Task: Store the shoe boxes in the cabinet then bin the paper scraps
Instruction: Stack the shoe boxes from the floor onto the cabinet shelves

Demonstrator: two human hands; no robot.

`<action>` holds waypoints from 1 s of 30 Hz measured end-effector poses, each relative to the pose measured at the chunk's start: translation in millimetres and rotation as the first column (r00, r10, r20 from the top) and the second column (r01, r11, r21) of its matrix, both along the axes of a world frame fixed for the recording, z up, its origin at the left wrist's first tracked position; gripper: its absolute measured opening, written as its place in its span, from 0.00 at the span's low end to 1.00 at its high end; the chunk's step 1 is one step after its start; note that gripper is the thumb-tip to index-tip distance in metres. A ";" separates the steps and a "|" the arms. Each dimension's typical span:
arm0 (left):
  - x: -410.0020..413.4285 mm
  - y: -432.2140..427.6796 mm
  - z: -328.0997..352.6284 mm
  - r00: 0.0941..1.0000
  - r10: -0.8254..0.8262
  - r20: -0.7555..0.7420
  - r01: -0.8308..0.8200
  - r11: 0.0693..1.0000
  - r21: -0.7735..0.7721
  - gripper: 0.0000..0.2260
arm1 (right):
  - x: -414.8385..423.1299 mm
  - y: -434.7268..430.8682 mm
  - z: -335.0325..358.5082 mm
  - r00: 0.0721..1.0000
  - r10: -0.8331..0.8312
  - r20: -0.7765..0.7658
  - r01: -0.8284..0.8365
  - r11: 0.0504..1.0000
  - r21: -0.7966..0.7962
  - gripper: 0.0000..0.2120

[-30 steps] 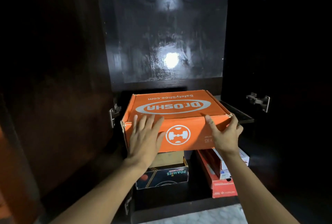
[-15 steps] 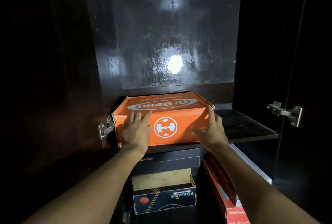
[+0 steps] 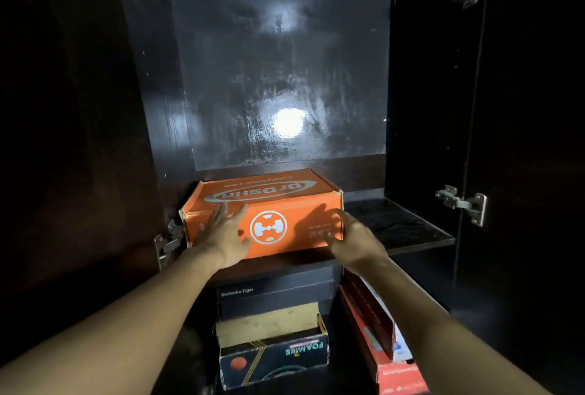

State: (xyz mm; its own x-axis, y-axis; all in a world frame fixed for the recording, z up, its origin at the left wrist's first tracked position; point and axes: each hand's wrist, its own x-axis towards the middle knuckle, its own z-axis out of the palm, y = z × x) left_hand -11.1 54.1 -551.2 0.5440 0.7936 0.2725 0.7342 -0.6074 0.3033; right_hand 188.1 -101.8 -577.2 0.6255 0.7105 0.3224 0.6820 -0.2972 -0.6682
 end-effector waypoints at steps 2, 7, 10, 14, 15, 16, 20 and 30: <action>-2.3 -20.3 -2.1 0.988 -0.070 0.140 0.068 0.998 0.015 0.29 | -12.2 -29.9 -2.9 0.999 0.008 -0.048 -0.002 0.993 0.116 0.26; -11.1 -99.6 -20.2 0.924 -0.314 0.216 0.337 0.938 -0.078 0.20 | -48.2 -115.0 -29.8 0.979 -0.047 -0.200 0.092 0.971 0.223 0.28; -14.4 -149.4 -39.5 0.878 -0.380 0.290 0.432 0.891 -0.140 0.18 | -72.3 -169.3 -54.0 0.960 -0.118 -0.252 0.171 0.965 0.197 0.27; -16.5 -216.6 -77.0 0.804 -0.500 0.322 0.572 0.797 -0.194 0.15 | -101.9 -250.0 -92.6 0.936 -0.277 -0.219 0.312 0.939 0.145 0.27; -17.4 -233.2 -86.0 0.779 -0.534 0.328 0.611 0.765 -0.205 0.15 | -108.8 -270.0 -102.5 0.921 -0.324 -0.218 0.357 0.924 0.134 0.27; -17.9 -249.1 -95.1 0.754 -0.565 0.335 0.647 0.728 -0.228 0.15 | -115.8 -289.3 -111.6 0.901 -0.372 -0.223 0.404 0.906 0.123 0.27; -10.2 -306.7 -128.0 0.682 -0.638 0.358 0.731 0.609 -0.307 0.14 | -135.5 -357.4 -140.2 0.824 -0.507 -0.252 0.531 0.847 0.035 0.27; 52.2 -424.0 -211.6 0.494 -0.791 0.361 0.823 0.292 -0.487 0.17 | -153.1 -482.3 -208.7 0.661 -0.734 -0.156 0.702 0.678 -0.217 0.27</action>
State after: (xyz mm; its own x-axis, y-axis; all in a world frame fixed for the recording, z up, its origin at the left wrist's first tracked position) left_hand 41.1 -369.9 -762.7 0.9983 -0.0519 0.0269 -0.0525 -0.5947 0.8022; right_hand 35.0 -584.0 -785.9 0.9977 0.0331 0.0591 0.0647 -0.7246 -0.6861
